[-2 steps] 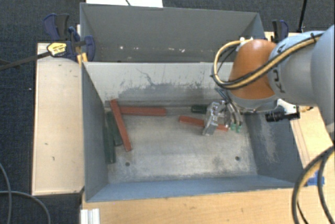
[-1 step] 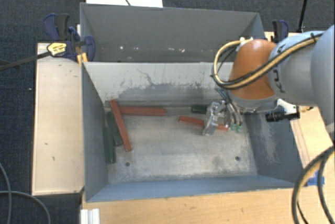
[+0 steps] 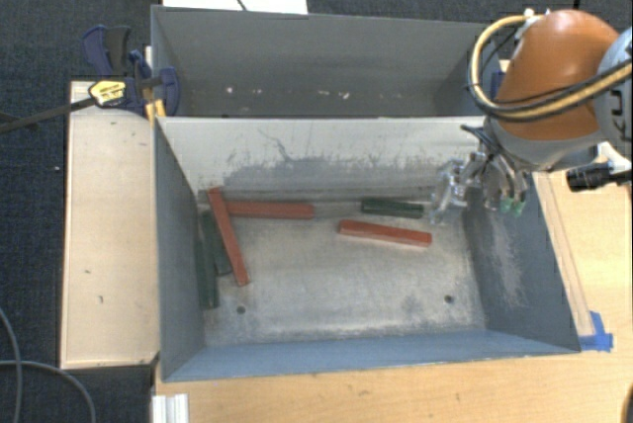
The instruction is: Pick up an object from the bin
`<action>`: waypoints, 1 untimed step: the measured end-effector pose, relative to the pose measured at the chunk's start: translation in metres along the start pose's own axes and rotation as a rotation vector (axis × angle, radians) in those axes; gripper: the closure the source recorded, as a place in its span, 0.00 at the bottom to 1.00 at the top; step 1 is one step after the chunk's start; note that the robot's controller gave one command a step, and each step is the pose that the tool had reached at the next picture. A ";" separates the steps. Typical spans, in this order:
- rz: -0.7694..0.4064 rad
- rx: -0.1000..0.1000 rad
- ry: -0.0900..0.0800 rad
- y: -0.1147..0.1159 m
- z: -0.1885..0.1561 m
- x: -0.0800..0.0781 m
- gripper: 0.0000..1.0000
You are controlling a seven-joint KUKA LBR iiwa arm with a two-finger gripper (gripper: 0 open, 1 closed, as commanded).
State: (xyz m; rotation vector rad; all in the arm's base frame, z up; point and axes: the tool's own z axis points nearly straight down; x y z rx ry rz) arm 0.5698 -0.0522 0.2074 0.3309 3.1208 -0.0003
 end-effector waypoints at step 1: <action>0.000 0.000 0.000 0.000 0.000 0.000 0.00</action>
Offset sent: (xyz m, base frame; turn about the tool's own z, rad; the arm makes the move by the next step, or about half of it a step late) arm 0.0000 0.0000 0.0000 0.0000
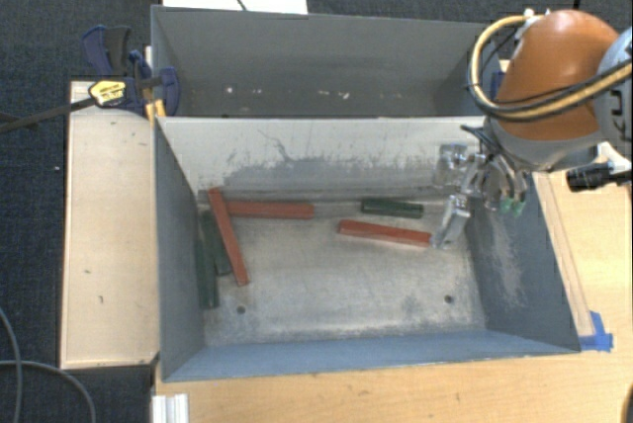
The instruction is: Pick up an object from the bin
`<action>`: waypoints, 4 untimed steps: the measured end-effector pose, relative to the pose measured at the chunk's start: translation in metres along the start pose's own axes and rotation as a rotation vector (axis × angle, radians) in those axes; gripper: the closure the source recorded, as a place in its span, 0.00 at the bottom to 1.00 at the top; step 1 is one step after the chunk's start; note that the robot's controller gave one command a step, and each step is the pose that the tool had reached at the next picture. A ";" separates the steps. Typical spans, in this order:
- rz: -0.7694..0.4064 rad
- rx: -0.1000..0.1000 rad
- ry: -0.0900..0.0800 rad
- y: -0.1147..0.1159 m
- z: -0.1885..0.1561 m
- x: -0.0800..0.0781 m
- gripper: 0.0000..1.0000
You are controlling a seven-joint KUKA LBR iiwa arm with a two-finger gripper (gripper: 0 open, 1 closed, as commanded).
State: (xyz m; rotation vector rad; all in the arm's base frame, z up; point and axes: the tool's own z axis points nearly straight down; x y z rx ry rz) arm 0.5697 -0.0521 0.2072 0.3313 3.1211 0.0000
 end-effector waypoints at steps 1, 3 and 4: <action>0.000 0.000 0.000 0.000 0.000 0.000 0.00; -0.115 -0.002 -0.004 0.003 0.114 -0.003 0.00; 0.025 -0.001 0.003 0.073 0.136 0.018 1.00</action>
Offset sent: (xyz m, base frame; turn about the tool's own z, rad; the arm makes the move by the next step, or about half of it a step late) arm 0.0221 0.0442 -0.1369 -0.1026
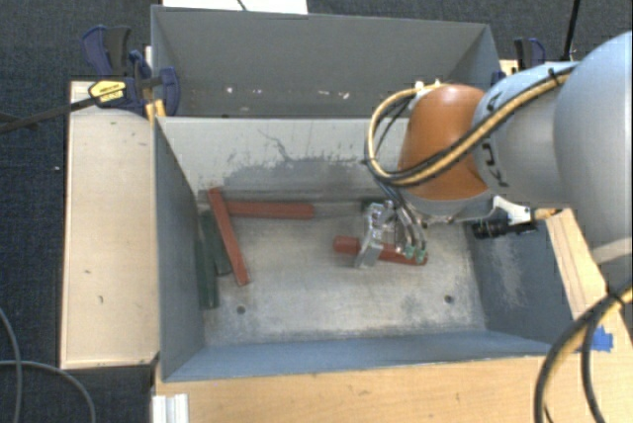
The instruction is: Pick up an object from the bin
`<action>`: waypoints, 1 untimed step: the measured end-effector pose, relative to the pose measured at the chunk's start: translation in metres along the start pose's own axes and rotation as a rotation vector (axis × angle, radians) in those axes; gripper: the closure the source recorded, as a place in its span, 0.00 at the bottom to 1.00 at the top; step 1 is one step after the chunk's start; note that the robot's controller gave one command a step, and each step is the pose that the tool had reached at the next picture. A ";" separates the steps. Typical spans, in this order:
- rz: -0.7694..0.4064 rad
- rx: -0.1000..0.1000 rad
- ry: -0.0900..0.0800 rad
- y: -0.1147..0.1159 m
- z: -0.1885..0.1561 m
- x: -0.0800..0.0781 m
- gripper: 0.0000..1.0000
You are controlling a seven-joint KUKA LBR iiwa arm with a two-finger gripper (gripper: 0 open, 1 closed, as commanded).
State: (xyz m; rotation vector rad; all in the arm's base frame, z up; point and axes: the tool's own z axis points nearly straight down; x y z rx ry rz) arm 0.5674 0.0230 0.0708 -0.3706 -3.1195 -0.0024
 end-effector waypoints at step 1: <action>0.000 0.000 0.000 0.000 0.000 0.000 1.00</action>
Offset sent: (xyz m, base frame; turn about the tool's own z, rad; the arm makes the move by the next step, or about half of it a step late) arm -0.0141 0.0082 0.1567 -0.0393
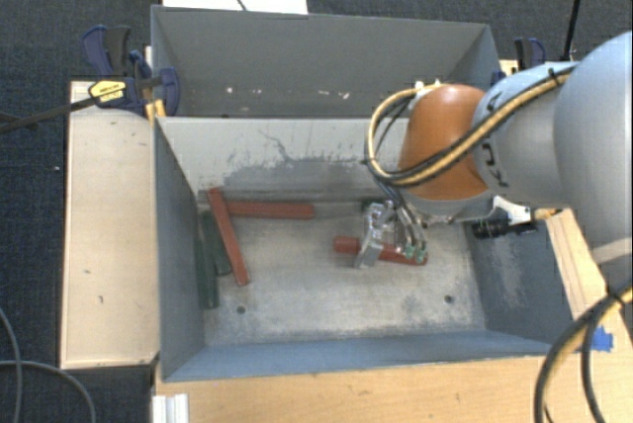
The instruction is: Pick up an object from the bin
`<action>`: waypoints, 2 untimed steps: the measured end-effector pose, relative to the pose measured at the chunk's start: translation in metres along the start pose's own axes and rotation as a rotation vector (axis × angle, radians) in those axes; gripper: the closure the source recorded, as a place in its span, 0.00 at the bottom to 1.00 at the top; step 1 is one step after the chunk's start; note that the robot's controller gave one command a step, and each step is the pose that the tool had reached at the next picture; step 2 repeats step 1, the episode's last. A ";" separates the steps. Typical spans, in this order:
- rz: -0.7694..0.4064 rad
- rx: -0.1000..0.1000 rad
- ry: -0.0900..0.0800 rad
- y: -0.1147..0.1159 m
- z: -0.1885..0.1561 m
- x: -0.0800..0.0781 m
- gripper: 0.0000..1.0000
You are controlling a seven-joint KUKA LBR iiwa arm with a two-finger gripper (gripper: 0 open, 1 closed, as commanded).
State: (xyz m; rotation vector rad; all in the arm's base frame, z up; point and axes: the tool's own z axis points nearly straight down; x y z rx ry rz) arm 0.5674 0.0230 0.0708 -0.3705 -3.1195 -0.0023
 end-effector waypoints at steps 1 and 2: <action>-0.036 0.000 -0.004 0.005 -0.158 0.015 1.00; -0.036 0.000 -0.004 0.005 -0.158 0.015 1.00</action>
Offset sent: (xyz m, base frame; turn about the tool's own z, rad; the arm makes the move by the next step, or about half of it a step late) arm 0.0000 0.0000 0.0000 0.0000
